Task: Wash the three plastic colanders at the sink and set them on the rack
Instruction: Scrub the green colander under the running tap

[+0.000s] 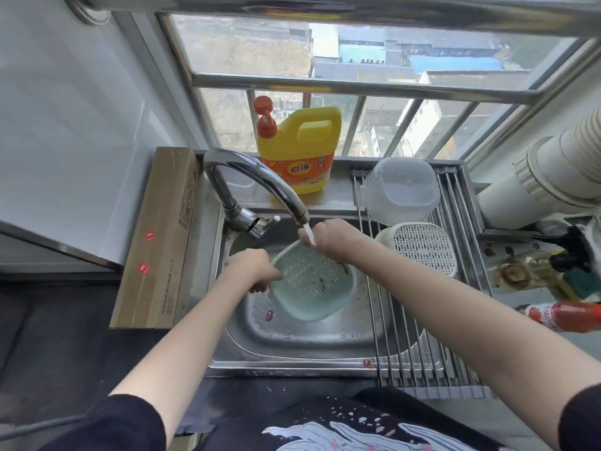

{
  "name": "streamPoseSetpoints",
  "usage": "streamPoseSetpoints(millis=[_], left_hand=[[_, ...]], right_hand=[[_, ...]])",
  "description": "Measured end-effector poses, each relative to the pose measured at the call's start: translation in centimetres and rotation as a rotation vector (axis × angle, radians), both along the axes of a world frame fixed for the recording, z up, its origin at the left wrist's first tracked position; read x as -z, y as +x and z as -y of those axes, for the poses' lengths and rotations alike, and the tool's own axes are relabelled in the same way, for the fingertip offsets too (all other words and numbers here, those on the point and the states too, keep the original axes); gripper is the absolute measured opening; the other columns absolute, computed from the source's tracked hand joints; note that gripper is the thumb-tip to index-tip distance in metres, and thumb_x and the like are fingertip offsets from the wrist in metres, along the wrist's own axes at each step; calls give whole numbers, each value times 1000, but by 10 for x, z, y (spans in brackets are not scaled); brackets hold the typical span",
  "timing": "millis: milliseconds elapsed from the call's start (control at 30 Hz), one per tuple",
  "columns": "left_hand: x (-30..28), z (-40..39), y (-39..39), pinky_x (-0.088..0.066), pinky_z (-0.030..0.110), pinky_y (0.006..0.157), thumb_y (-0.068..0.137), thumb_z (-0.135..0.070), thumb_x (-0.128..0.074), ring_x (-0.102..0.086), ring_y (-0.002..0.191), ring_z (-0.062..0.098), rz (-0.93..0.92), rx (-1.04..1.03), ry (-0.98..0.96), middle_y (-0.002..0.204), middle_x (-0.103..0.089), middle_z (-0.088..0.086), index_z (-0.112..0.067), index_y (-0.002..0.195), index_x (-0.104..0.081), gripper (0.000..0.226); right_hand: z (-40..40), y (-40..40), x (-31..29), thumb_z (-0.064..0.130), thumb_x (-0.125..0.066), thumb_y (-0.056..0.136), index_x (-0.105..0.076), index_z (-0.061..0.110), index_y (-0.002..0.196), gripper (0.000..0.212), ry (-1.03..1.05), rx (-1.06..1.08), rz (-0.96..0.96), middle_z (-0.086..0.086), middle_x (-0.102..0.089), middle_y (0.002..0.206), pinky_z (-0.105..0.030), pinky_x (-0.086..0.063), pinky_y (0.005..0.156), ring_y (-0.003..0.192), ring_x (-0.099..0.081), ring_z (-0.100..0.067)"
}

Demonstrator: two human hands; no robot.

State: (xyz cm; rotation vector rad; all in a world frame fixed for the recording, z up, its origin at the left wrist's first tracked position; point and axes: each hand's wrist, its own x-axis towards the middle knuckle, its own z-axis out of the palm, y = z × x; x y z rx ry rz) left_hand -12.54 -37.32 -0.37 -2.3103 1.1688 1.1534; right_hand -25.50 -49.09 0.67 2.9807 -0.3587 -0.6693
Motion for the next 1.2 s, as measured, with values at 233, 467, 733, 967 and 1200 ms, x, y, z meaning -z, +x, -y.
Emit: streamPoseSetpoints(millis=[233,467,733,967,1200], left_hand=[[25,-22,4,-41,30,70,90,-46,-42,-61,95,32,198,-227,-289,105,-65,12,-9,103,-62,44],[9,-11,5,-38,37,67,95,-32,-44,-57,89,38,47,-255,-608,86,-60,22,-1,72,-57,41],[-3,-8,-8,-20,32,55,95,-21,-44,-39,56,26,7,-149,-763,51,-34,3,-12,52,-27,47],[-2,-4,-18,-26,33,60,93,-20,-45,-52,70,35,22,-127,-793,64,-49,15,-13,55,-30,41],[-5,2,-22,-26,34,60,92,-17,-46,-55,73,39,66,-93,-827,67,-51,18,-5,64,-40,31]], right_hand=[[4,-8,12,4,-35,95,-45,6,104,13,358,516,-31,-16,-56,102,-37,-38,65,95,-58,-36],[-4,-31,8,21,-41,100,-63,15,104,23,-37,238,157,-4,-66,102,-32,-46,66,97,-64,-27],[-41,-40,43,11,-48,86,-7,11,153,79,99,-7,-143,-11,-19,157,-42,11,115,146,-15,-22],[-32,-49,41,20,-43,94,-10,11,152,66,-157,80,-163,-9,-13,159,-63,14,110,148,2,-23],[-29,-51,39,21,-45,93,-6,14,152,71,-175,129,-139,-6,-10,160,-61,15,110,148,3,-21]])
